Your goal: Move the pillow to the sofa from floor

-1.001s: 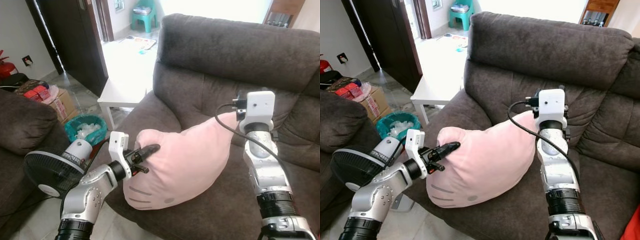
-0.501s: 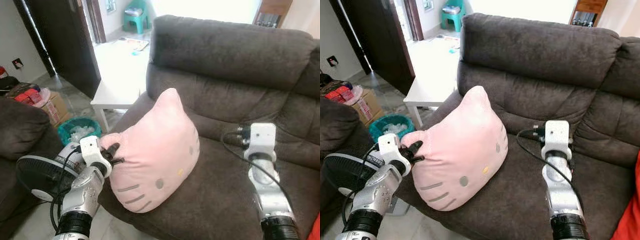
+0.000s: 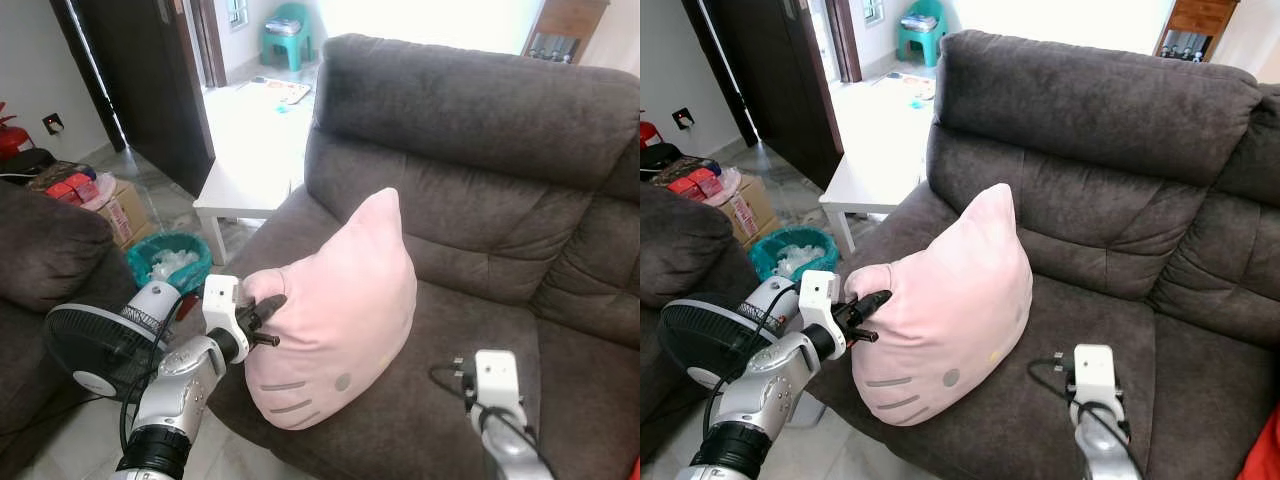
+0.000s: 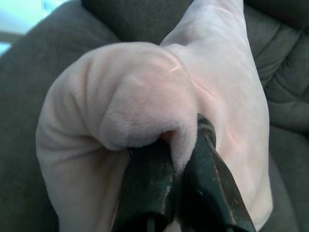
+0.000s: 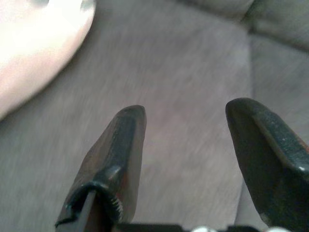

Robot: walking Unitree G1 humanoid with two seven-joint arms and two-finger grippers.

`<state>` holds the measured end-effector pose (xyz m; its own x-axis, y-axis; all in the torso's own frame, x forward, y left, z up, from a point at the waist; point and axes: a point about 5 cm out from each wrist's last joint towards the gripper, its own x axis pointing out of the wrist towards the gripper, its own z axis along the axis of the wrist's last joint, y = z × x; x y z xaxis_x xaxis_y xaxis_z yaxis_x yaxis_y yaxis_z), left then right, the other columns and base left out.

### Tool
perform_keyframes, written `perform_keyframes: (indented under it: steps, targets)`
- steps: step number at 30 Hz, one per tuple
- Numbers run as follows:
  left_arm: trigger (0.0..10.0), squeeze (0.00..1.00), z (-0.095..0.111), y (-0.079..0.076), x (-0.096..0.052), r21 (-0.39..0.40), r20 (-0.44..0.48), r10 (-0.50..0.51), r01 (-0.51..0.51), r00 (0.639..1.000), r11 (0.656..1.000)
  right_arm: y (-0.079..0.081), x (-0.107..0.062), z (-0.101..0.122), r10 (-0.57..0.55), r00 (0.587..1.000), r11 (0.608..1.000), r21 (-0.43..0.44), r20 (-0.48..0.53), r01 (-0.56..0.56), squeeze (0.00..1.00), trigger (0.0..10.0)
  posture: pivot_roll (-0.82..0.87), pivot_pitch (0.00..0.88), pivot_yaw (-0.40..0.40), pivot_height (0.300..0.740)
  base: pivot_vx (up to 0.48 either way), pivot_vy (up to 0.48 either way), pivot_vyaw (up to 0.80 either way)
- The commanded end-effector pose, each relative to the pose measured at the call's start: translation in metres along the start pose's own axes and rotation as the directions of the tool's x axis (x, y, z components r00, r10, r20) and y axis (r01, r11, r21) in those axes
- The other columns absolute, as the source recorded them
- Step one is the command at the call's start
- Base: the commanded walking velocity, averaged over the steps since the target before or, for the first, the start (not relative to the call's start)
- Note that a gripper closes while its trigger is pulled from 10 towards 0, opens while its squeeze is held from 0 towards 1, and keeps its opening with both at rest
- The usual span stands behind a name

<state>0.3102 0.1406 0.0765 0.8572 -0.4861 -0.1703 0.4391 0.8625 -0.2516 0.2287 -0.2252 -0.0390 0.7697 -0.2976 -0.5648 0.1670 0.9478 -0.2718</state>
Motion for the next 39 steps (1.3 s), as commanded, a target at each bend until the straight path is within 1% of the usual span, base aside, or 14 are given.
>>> perform_keyframes:
  steps: [1, 2, 4, 6, 10, 17, 18, 24, 25, 26, 27, 28, 31, 39]
  targets:
    - [10.0, 0.00, -0.001, -0.002, 0.001, 0.060, 0.000, 0.006, -0.006, 1.000, 0.998, 0.010, -0.009, -0.028, 0.054, 0.994, 0.999, 0.011, -0.091, -0.053, 0.00, 10.0, 0.04, 0.031, -0.033, 0.740, 0.000, 0.000, 0.00]
    - [10.0, 0.00, -0.001, -0.002, 0.001, 0.060, 0.000, 0.006, -0.006, 1.000, 0.998, 0.010, -0.009, -0.028, 0.054, 0.994, 0.999, 0.011, -0.091, -0.053, 0.00, 10.0, 0.04, 0.031, -0.033, 0.740, 0.000, 0.000, 0.00]
    - [10.0, 0.00, 0.002, -0.001, 0.002, 0.099, 0.041, 0.057, -0.061, 0.998, 0.993, 0.017, -0.019, -0.055, 0.089, 0.975, 0.996, 0.013, -0.202, -0.088, 0.00, 10.0, 0.05, 0.032, -0.033, 0.740, 0.000, 0.000, 0.00]
    - [10.0, 0.00, 0.004, 0.000, 0.001, 0.118, 0.065, 0.082, -0.089, 0.995, 0.989, 0.021, -0.026, -0.070, 0.107, 0.959, 0.994, 0.020, -0.264, -0.106, 0.00, 10.0, 0.05, 0.033, -0.033, 0.740, 0.000, 0.000, 0.00]
    - [10.0, 0.00, 0.007, 0.000, 0.000, 0.101, 0.110, 0.106, -0.118, 0.988, 0.988, 0.025, -0.035, -0.085, 0.126, 0.944, 0.992, 0.064, -0.305, -0.111, 0.00, 10.0, 0.05, 0.034, -0.030, 0.740, 0.000, 0.000, 0.00]
    - [10.0, 0.00, 0.007, -0.001, 0.002, 0.096, 0.121, 0.104, -0.116, 0.987, 0.989, 0.026, -0.038, -0.089, 0.118, 0.948, 0.991, 0.099, -0.296, -0.093, 0.00, 10.0, 0.04, 0.032, -0.022, 0.740, 0.000, 0.000, 0.00]
    - [10.0, 0.42, 0.007, -0.001, 0.002, 0.099, 0.124, 0.109, -0.121, 0.986, 0.988, 0.026, -0.038, -0.089, 0.114, 0.948, 0.990, 0.110, -0.298, -0.084, 0.00, 10.0, 0.04, 0.031, -0.021, 0.740, 0.000, 0.000, 0.00]
    - [10.0, 0.44, 0.006, -0.002, 0.002, 0.110, 0.124, 0.115, -0.128, 0.986, 0.986, 0.027, -0.038, -0.090, 0.120, 0.946, 0.990, 0.112, -0.303, -0.089, 0.00, 10.0, 0.05, 0.028, -0.020, 0.740, 0.000, 0.000, 0.00]
    - [10.0, 0.72, 0.006, -0.003, 0.002, 0.108, 0.127, 0.114, -0.128, 0.985, 0.986, 0.027, -0.038, -0.090, 0.121, 0.945, 0.989, 0.116, -0.304, -0.089, 0.00, 10.0, 0.05, 0.028, -0.019, 0.740, 0.000, 0.000, 0.00]
    - [10.0, 0.79, 0.006, -0.003, 0.002, 0.108, 0.128, 0.114, -0.128, 0.985, 0.986, 0.028, -0.039, -0.090, 0.121, 0.945, 0.989, 0.117, -0.305, -0.089, 0.00, 10.0, 0.05, 0.028, -0.019, 0.740, 0.000, 0.000, 0.00]
    - [10.0, 0.79, 0.006, -0.003, 0.002, 0.108, 0.129, 0.114, -0.129, 0.985, 0.986, 0.028, -0.039, -0.091, 0.121, 0.944, 0.989, 0.118, -0.306, -0.089, 0.00, 10.0, 0.05, 0.028, -0.019, 0.740, 0.000, 0.000, 0.00]
    - [10.0, 0.85, 0.006, -0.002, 0.002, 0.108, 0.130, 0.115, -0.129, 0.985, 0.986, 0.028, -0.039, -0.091, 0.122, 0.944, 0.989, 0.119, -0.307, -0.090, 0.00, 10.0, 0.05, 0.030, -0.019, 0.740, 0.000, 0.000, 0.00]
    - [10.0, 0.89, 0.007, -0.002, 0.002, 0.109, 0.135, 0.116, -0.131, 0.984, 0.985, 0.029, -0.040, -0.092, 0.125, 0.942, 0.989, 0.120, -0.311, -0.091, 0.00, 10.0, 0.05, 0.030, -0.019, 0.740, 0.000, 0.000, 0.00]
    - [10.0, 0.87, 0.009, -0.002, 0.000, 0.116, 0.141, 0.113, -0.130, 0.984, 0.985, 0.030, -0.042, -0.095, 0.131, 0.938, 0.988, 0.117, -0.322, -0.098, 0.00, 10.0, 0.06, 0.029, -0.018, 0.740, 0.000, 0.000, 0.00]
